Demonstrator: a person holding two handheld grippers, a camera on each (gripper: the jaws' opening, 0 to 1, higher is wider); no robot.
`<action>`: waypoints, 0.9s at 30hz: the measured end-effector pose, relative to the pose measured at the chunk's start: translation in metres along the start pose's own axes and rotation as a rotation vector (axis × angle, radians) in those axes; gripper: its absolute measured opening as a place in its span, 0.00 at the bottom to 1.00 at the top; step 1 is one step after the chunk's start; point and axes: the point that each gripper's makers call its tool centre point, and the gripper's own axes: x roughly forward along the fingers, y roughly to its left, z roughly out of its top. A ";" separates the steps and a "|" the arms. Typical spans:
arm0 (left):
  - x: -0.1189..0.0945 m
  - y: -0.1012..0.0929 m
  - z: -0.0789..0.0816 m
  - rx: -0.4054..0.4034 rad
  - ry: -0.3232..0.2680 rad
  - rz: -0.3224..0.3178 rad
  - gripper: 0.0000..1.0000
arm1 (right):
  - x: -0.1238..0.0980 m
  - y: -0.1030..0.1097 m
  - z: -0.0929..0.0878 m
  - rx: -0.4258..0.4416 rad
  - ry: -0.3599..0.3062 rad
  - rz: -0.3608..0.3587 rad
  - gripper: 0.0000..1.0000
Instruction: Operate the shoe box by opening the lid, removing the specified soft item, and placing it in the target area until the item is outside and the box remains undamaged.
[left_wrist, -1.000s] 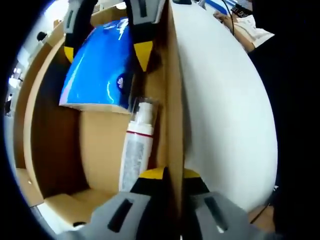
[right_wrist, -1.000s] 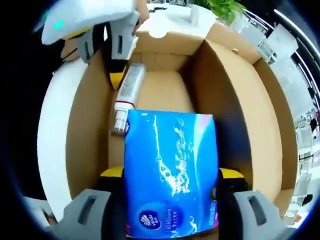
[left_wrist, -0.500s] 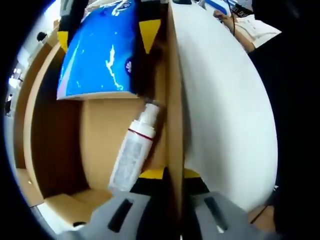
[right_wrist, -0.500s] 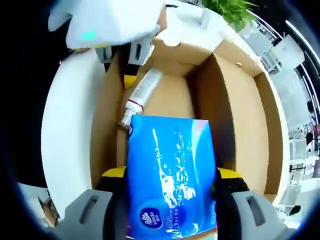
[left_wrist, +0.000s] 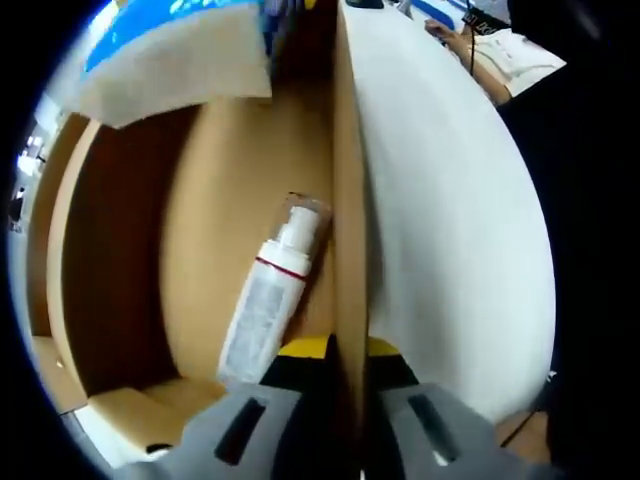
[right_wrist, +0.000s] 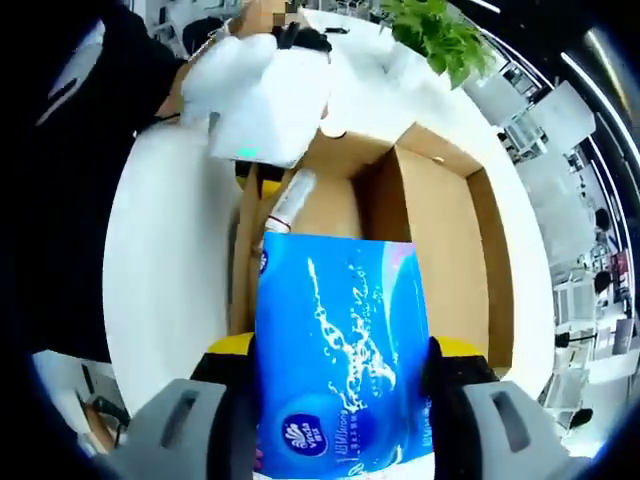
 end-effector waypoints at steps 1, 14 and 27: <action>0.000 0.000 0.000 0.000 0.000 0.000 0.04 | -0.006 -0.002 -0.002 0.002 -0.003 -0.006 0.69; 0.000 0.002 -0.001 -0.004 0.006 0.002 0.04 | -0.066 -0.028 -0.055 0.112 -0.002 -0.085 0.68; 0.000 0.002 -0.002 -0.023 0.013 0.013 0.04 | -0.082 -0.046 -0.116 0.207 -0.036 -0.092 0.67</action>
